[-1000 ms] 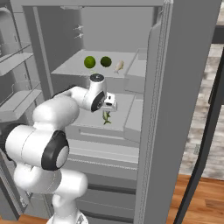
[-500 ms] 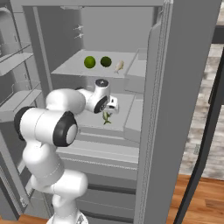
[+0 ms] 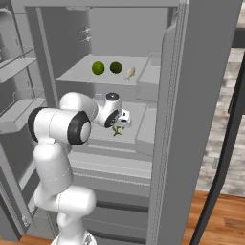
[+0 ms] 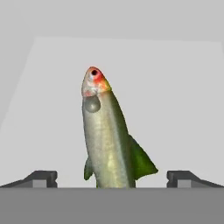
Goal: Place one lime and one fish in each tupperware on the nearby counter, to pack two identical lunches.
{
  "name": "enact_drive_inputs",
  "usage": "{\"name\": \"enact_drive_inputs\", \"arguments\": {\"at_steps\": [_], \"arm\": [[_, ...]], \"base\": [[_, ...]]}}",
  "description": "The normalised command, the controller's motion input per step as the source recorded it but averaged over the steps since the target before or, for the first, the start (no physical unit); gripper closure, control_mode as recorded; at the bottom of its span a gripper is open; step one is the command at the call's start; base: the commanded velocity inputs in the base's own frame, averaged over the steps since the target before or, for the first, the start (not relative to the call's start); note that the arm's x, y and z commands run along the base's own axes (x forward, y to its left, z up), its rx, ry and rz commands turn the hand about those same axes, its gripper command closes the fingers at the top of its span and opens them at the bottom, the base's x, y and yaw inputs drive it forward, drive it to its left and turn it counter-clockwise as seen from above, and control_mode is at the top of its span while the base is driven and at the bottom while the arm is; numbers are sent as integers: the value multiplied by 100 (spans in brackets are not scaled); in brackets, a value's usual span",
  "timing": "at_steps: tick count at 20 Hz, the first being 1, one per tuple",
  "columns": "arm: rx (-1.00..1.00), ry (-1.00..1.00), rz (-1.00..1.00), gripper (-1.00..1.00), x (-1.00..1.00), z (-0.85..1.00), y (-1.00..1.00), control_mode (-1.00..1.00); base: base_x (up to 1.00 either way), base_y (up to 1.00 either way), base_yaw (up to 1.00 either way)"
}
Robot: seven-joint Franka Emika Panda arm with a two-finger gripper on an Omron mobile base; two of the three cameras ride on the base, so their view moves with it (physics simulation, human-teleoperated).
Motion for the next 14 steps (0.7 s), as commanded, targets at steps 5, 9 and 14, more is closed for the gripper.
{"name": "enact_drive_inputs", "arguments": {"at_steps": [5,9,14], "arm": [[-1,-2,0,-100,26,-49,-3,-100],[-3,-3,0,100,33,-50,-12,-100],[-3,-2,0,100,3,-16,-2,-100]], "base": [[0,0,0],[0,0,0],[0,0,0]]}}
